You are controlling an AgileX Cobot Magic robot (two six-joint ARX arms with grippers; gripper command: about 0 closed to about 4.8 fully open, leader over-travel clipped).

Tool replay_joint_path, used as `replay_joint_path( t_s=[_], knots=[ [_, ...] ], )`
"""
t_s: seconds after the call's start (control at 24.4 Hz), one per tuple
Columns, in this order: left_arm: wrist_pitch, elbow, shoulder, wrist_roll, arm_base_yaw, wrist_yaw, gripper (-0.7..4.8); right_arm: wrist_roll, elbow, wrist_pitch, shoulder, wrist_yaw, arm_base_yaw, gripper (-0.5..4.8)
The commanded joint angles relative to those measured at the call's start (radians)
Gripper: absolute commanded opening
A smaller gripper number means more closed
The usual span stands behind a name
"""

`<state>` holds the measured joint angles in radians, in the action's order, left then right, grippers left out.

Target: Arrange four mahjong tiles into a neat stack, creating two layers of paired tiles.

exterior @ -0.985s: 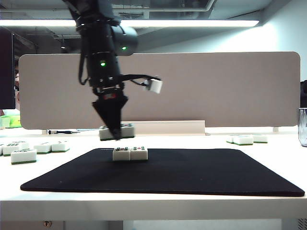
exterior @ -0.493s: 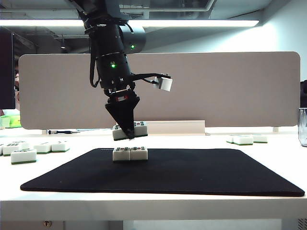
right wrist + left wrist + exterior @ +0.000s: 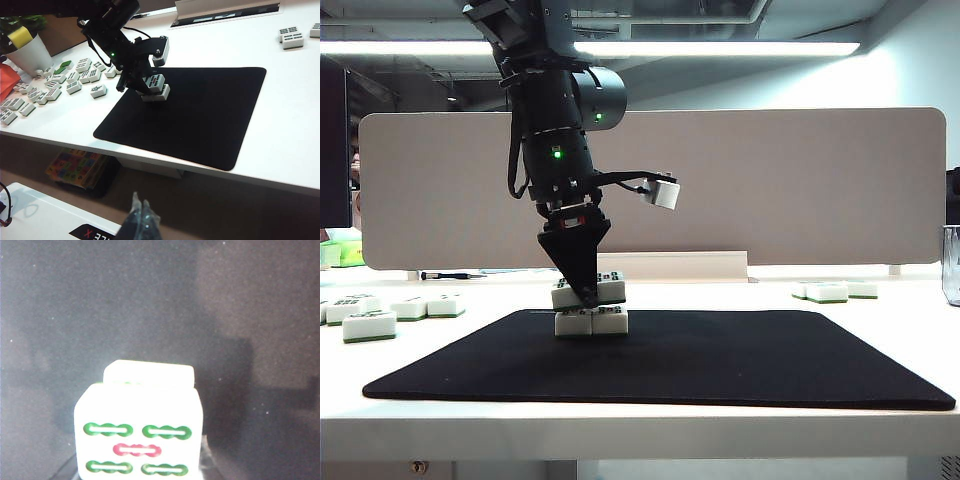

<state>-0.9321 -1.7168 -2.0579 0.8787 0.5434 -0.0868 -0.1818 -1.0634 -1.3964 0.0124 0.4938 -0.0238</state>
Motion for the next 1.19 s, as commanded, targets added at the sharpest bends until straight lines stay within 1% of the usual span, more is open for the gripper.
replay_joint_path(
  t_s=[0.04,0.12,0.49,0.7,0.74,0.78,0.86,1.19],
  knots=[
    [-0.003,-0.004,0.0,0.004,0.0,-0.003,1.12,0.003,-0.003,0.013,-0.013,0.002,0.0,-0.01],
    [-0.014,-0.004,-0.009,0.004,0.0,-0.003,1.21,0.003,-0.003,0.013,-0.013,0.003,0.0,-0.01],
    [0.008,-0.004,-0.025,0.004,0.0,-0.003,1.21,0.003,-0.003,0.013,-0.013,0.003,0.0,-0.01],
    [0.041,-0.004,-0.025,0.004,0.0,-0.004,1.22,0.003,-0.003,0.013,-0.013,0.003,0.0,-0.01],
    [0.048,-0.004,-0.025,0.004,0.0,-0.004,1.32,0.003,-0.003,0.013,-0.013,0.003,0.0,-0.01],
    [0.048,-0.004,-0.025,0.004,0.0,-0.007,1.73,0.003,-0.003,0.013,-0.013,0.003,0.0,-0.01],
    [0.048,-0.004,-0.025,0.003,0.0,-0.006,2.13,0.003,-0.003,0.013,-0.013,0.003,0.0,-0.01],
    [-0.008,-0.004,-0.025,0.003,0.0,-0.006,2.11,0.003,-0.003,0.014,-0.013,0.002,0.0,-0.01]
  ],
)
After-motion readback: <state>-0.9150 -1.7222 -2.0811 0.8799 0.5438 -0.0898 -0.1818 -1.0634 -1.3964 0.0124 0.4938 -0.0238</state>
